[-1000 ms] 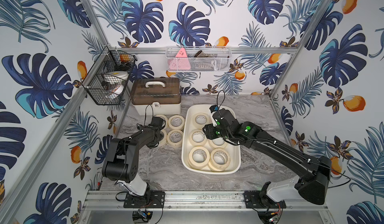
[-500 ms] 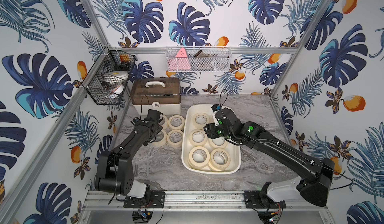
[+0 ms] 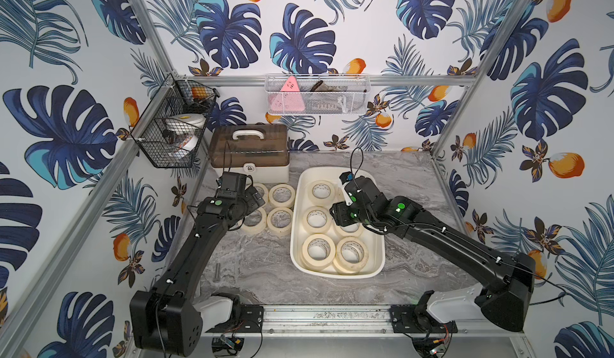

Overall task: Take out the art tape in the storage box
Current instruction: Pick up the art tape from the storage box.

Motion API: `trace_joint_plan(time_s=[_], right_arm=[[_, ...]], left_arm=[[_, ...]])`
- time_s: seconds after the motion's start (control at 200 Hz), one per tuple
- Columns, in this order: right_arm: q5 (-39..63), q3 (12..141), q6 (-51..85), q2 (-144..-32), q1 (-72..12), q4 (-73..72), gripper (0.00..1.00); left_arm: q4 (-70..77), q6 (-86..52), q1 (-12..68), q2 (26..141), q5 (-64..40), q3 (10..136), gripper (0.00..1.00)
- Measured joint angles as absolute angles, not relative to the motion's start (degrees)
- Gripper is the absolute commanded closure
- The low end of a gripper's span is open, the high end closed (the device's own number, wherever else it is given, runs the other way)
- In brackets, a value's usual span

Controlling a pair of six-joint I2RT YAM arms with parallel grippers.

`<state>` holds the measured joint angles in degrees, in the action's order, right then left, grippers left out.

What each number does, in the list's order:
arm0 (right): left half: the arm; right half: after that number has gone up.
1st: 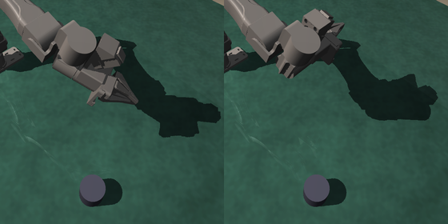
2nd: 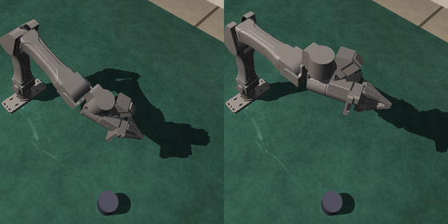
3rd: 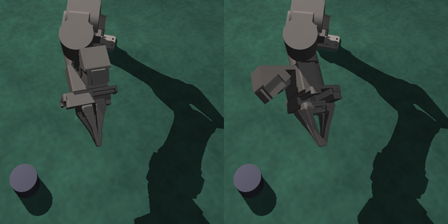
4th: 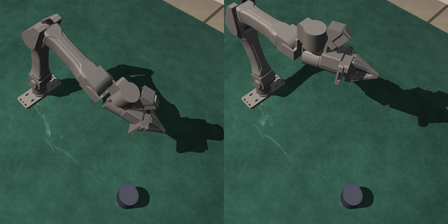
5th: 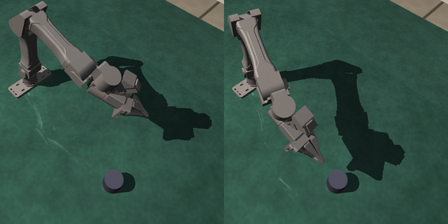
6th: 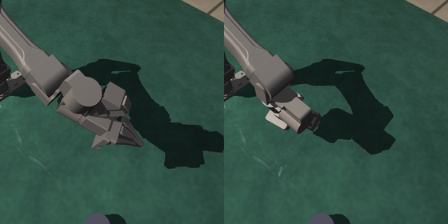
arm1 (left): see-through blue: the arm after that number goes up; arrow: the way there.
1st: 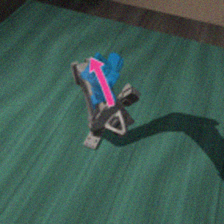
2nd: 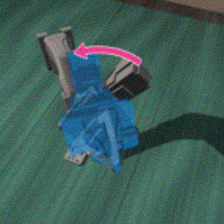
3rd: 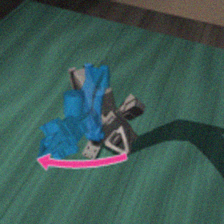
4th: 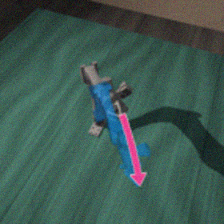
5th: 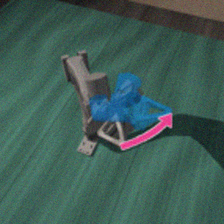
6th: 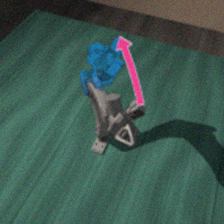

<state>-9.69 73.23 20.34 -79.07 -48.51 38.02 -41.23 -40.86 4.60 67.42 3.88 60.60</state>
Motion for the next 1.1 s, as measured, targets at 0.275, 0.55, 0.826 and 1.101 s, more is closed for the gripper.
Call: trace_joint_plan(time_s=[0.275,0.55,0.826,1.101], right_arm=[[-4.5,66.3,19.8,-81.4,-48.0,34.8,0.40],[3.0,61.4,18.6,-87.4,-47.7,27.3,0.43],[3.3,61.2,17.4,-91.5,-48.9,25.3,0.45],[2.4,61.7,15.9,-94.3,-50.3,25.4,0.51]], left_arm=[[-41.6,-34.0,9.2,60.2,-3.7,60.9,0.01],[-41.9,-29.4,16.8,60.0,-7.2,61.5,0.02],[-42.9,-27.2,19.4,59.7,-5.3,61.5,0.04],[-42.8,-26.9,19.7,59.9,-4.8,60.8,0.04]])
